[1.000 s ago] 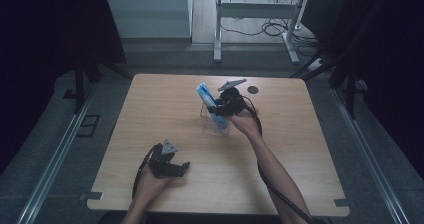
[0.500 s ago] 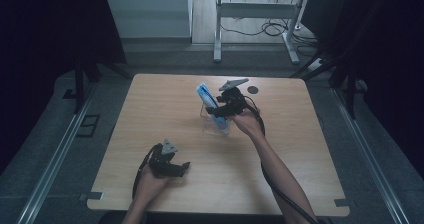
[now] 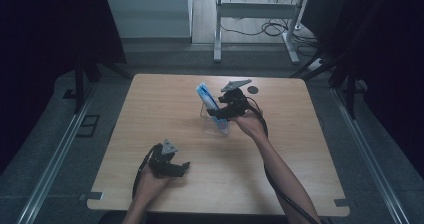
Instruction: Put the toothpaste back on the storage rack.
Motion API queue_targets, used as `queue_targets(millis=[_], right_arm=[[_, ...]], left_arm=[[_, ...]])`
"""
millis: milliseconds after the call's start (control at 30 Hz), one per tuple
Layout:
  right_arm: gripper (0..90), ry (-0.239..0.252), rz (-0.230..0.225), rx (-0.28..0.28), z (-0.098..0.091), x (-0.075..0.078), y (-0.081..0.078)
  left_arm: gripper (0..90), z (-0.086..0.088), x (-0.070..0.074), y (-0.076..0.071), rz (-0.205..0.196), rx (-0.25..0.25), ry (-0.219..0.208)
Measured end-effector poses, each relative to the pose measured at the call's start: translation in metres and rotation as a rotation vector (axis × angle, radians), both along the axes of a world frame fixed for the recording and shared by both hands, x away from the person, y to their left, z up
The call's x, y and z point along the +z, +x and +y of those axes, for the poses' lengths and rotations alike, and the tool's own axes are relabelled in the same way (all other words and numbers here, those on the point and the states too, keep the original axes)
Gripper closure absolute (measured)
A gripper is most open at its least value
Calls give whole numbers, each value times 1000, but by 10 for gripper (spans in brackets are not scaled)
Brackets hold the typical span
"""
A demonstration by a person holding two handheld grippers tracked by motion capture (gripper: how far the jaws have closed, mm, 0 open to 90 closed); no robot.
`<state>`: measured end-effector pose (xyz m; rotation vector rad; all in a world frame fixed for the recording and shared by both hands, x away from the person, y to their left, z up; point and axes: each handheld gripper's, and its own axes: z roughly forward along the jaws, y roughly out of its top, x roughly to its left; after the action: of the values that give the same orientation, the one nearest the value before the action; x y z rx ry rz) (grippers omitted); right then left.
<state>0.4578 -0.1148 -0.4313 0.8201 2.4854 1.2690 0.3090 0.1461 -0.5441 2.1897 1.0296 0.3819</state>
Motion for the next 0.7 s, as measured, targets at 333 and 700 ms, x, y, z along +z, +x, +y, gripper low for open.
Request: queue_targets(millis=[333,700], right_arm=[[262,8,-8,-1,-6,1,-5],[254,14,-4,-5,-14,-2,-11]], left_arm=[[135,0,0,0,0,0,-1],[135,0,0,0,-1,0,-1]])
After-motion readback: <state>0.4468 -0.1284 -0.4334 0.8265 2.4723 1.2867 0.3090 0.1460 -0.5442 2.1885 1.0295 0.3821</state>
